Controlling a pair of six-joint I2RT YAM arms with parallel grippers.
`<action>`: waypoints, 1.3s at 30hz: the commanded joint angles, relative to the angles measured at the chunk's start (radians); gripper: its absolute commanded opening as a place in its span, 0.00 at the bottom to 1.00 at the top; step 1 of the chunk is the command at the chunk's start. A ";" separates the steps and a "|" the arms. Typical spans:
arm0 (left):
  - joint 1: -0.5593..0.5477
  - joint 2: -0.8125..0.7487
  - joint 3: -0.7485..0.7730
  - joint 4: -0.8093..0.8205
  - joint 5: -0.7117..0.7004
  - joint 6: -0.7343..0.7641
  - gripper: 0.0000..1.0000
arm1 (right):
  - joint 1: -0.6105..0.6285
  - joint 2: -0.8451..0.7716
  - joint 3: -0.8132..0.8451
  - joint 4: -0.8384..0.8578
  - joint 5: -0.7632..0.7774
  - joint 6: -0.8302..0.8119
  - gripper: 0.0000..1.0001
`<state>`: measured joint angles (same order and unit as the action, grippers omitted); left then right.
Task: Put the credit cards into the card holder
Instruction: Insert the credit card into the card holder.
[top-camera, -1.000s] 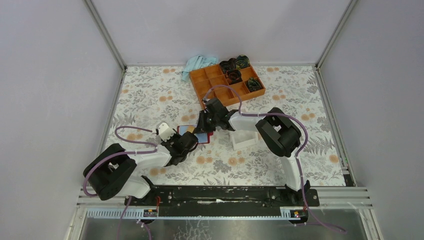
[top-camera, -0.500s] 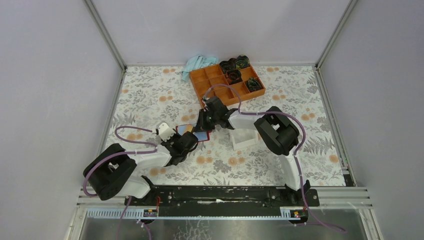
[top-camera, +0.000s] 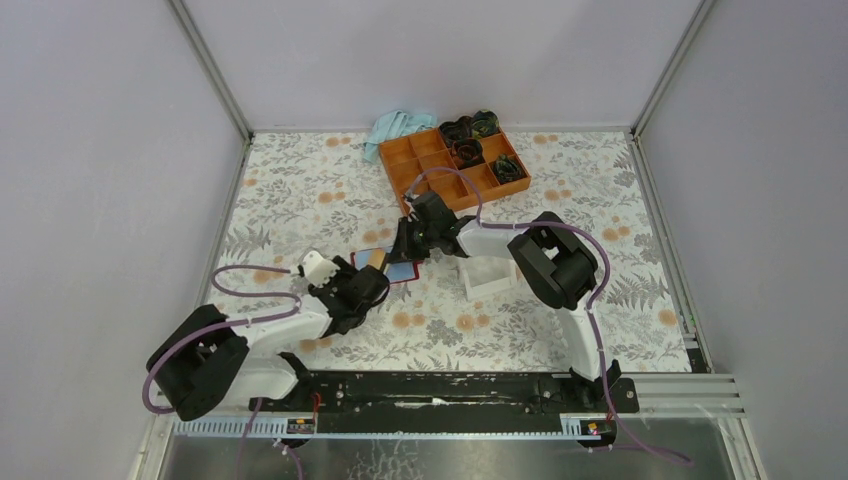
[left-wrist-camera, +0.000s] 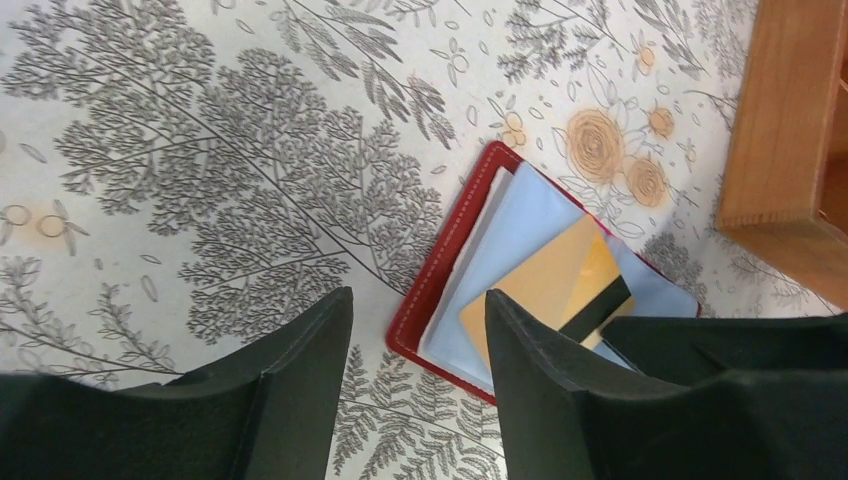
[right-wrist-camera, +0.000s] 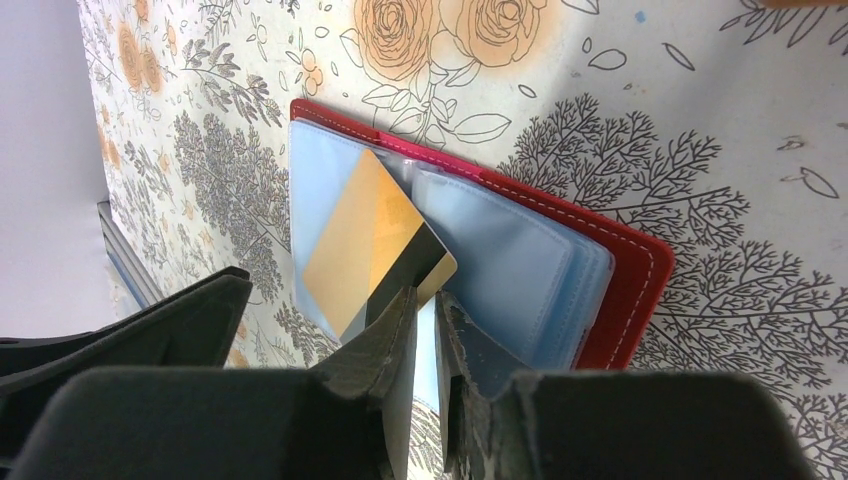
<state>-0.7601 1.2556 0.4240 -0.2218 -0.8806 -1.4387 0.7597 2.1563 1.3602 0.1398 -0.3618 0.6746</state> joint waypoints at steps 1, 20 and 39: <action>0.006 0.020 0.042 -0.121 -0.096 -0.115 0.59 | -0.012 0.010 0.020 -0.025 0.000 -0.030 0.20; 0.199 0.175 0.079 0.040 0.064 -0.068 0.47 | -0.011 -0.001 0.021 -0.063 0.012 -0.065 0.20; 0.286 0.298 0.200 -0.067 0.370 -0.183 0.19 | -0.011 -0.012 0.024 -0.092 0.017 -0.081 0.20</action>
<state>-0.4854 1.5120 0.6254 -0.2420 -0.6518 -1.5818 0.7589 2.1563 1.3716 0.1127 -0.3607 0.6258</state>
